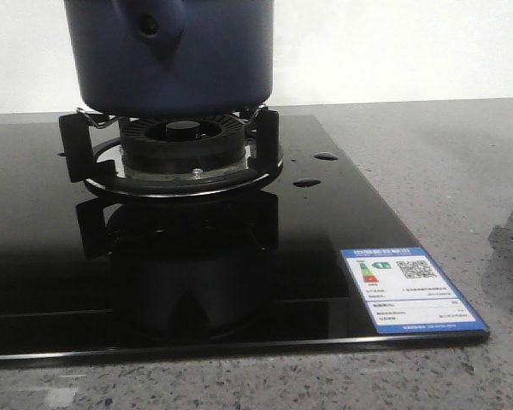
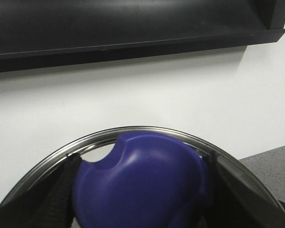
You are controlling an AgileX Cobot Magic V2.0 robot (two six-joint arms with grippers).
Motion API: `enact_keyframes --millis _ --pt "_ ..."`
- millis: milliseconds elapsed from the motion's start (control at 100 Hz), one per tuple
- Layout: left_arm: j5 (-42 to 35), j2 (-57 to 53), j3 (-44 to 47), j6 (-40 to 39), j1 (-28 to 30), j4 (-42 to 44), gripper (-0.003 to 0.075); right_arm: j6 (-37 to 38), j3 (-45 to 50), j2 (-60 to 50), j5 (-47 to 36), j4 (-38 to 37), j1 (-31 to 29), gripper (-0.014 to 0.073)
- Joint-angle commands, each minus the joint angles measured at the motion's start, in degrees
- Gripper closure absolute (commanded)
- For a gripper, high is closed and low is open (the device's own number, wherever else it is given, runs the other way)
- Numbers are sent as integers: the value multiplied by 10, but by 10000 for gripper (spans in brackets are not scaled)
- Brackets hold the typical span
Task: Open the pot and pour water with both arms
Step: 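Set the cup back on the counter and open the right gripper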
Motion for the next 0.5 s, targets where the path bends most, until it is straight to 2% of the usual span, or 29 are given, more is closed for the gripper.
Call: enact_keyframes --millis 0,140,490 --pt "-64 -13 -22 1 0 -6 369 -30 -13 12 -62 41 -2 349" --pt "-64 -13 -22 1 0 -6 369 -37 -13 45 -90 47 -2 349" --pt "-59 -13 -22 1 0 -6 369 -37 -13 66 -90 47 -2 349"
